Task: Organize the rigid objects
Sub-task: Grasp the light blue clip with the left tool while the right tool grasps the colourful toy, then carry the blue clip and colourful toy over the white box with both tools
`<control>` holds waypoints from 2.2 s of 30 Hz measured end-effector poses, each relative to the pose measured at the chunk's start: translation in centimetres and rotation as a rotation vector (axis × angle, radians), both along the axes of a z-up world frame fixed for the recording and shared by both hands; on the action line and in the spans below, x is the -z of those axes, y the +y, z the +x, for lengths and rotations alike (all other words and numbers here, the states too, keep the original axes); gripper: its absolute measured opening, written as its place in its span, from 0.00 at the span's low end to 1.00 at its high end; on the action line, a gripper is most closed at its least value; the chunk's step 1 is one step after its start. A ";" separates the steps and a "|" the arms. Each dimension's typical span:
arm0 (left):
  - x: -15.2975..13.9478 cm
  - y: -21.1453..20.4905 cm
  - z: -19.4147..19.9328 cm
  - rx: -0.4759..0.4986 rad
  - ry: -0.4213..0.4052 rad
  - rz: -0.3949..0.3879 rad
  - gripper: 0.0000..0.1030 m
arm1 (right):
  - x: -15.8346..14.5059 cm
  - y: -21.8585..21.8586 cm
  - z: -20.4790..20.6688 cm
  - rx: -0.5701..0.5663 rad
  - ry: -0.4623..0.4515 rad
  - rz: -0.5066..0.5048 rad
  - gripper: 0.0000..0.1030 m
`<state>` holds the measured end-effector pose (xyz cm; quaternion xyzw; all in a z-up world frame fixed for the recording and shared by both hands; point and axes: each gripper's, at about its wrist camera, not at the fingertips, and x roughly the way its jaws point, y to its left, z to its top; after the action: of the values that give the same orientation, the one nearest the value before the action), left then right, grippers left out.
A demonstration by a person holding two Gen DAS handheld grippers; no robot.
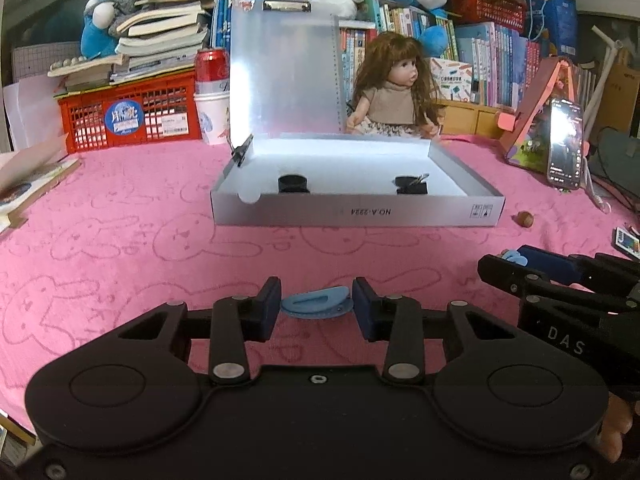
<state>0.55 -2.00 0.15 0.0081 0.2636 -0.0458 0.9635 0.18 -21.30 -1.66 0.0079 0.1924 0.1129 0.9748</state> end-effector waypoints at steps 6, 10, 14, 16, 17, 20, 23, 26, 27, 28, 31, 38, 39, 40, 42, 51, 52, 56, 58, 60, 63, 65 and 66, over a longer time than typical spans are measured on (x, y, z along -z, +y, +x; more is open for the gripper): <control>-0.9 -0.1 -0.2 0.009 -0.024 0.017 0.36 | -0.3 -0.1 0.2 0.010 -0.002 0.006 0.42; -1.3 -0.1 -0.1 0.014 -0.027 0.023 0.36 | -0.5 -0.1 0.5 0.013 0.003 0.018 0.42; -1.8 0.0 0.6 0.026 -0.017 0.022 0.36 | -0.7 -0.1 0.8 0.019 0.013 0.029 0.42; -2.2 0.0 1.2 0.030 -0.017 0.027 0.36 | -0.9 -0.3 1.2 0.027 0.020 0.037 0.42; -2.5 0.0 1.6 0.033 -0.013 0.028 0.36 | -1.1 -0.4 1.5 0.032 0.024 0.041 0.42; -3.4 0.1 3.0 0.039 -0.012 0.027 0.36 | -1.8 -0.7 2.7 0.050 0.042 0.058 0.42; -4.5 -0.2 4.6 0.042 -0.028 0.046 0.36 | -2.5 -1.1 4.2 0.071 0.062 0.081 0.42; -5.3 -0.4 6.6 0.038 -0.017 0.041 0.36 | -3.2 -1.3 5.9 0.089 0.086 0.102 0.42; -5.5 -0.5 7.3 0.034 -0.012 0.041 0.36 | -3.4 -1.3 6.5 0.094 0.091 0.105 0.42; -5.6 -0.6 7.9 0.033 -0.011 0.043 0.36 | -3.5 -1.3 7.0 0.098 0.094 0.105 0.42; -6.1 -1.0 10.0 0.025 -0.002 0.047 0.36 | -4.0 -1.2 8.8 0.107 0.106 0.103 0.42; -6.7 -2.0 14.2 0.019 0.024 0.045 0.36 | -5.1 -0.8 12.5 0.108 0.126 0.096 0.42; -6.8 -2.0 14.9 0.017 0.035 0.038 0.36 | -5.2 -0.7 13.1 0.108 0.130 0.095 0.42; -6.7 -2.0 15.5 0.016 0.045 0.032 0.36 | -5.3 -0.6 13.5 0.106 0.135 0.093 0.42; -6.6 -1.9 16.9 0.010 0.071 0.015 0.36 | -5.4 -0.5 14.6 0.107 0.148 0.091 0.42; -5.0 -1.0 23.3 -0.021 0.204 -0.022 0.36 | -4.6 -0.8 19.7 0.086 0.270 0.158 0.42; -4.8 -0.9 23.9 -0.028 0.215 -0.022 0.36 | -4.4 -0.9 20.3 0.090 0.288 0.169 0.42; -4.0 -0.9 26.0 -0.040 0.240 -0.003 0.36 | -3.7 -1.0 22.5 0.110 0.344 0.195 0.42; -3.6 -1.1 27.0 -0.040 0.255 0.010 0.36 | -3.4 -0.9 23.3 0.114 0.360 0.187 0.42; -3.3 -1.2 27.9 -0.043 0.268 0.014 0.36 | -3.1 -0.8 24.0 0.118 0.373 0.175 0.42; -3.0 -1.4 29.1 -0.038 0.276 0.015 0.36 | -2.8 -0.6 25.0 0.118 0.398 0.166 0.42; -2.7 -1.6 29.6 -0.033 0.283 0.024 0.36 | -2.6 -0.5 25.5 0.119 0.410 0.158 0.42; -2.6 -1.7 29.9 -0.031 0.287 0.030 0.36 | -2.4 -0.4 25.7 0.122 0.415 0.151 0.42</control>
<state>30.45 -3.69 2.74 0.0115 0.3994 -0.0275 0.9163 25.83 -21.73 0.78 0.1157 0.3789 0.0640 0.9159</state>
